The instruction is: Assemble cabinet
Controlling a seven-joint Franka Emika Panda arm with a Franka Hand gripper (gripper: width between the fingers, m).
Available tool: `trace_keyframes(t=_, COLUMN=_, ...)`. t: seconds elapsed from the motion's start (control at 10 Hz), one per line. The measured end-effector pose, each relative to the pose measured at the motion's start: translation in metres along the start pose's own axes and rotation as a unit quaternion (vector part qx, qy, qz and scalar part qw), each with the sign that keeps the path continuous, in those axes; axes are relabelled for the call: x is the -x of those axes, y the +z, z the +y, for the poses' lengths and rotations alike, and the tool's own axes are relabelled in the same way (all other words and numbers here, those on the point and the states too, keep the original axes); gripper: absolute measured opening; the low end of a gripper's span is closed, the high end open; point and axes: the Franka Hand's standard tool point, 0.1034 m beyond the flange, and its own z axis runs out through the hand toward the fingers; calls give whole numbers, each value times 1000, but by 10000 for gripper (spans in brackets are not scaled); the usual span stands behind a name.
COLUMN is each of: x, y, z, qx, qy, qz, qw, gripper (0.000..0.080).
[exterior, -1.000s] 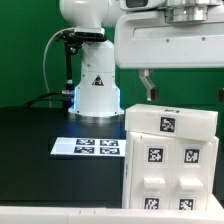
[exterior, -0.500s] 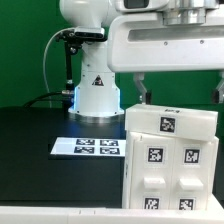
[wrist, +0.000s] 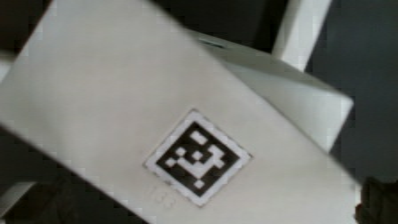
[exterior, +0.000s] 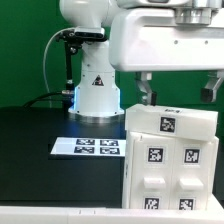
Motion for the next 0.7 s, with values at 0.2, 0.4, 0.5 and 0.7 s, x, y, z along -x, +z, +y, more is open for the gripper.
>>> trace_keyframes(t=0.2, x=-4, y=-1, z=-2, qx=10, qy=-89, qz=8, qw=996, gripper=796)
trace_keyframes(t=0.4, x=-2, y=0, z=3, qx=11, qy=-140, qz=6, qw=990, gripper=796)
trace_keyframes(t=0.5, x=-1, y=1, z=4, qx=15, qy=-166, qz=4, qw=986, gripper=796)
trace_keyframes(t=0.7, x=-4, y=12, z=7, qx=35, qy=-249, qz=7, qw=968, gripper=796)
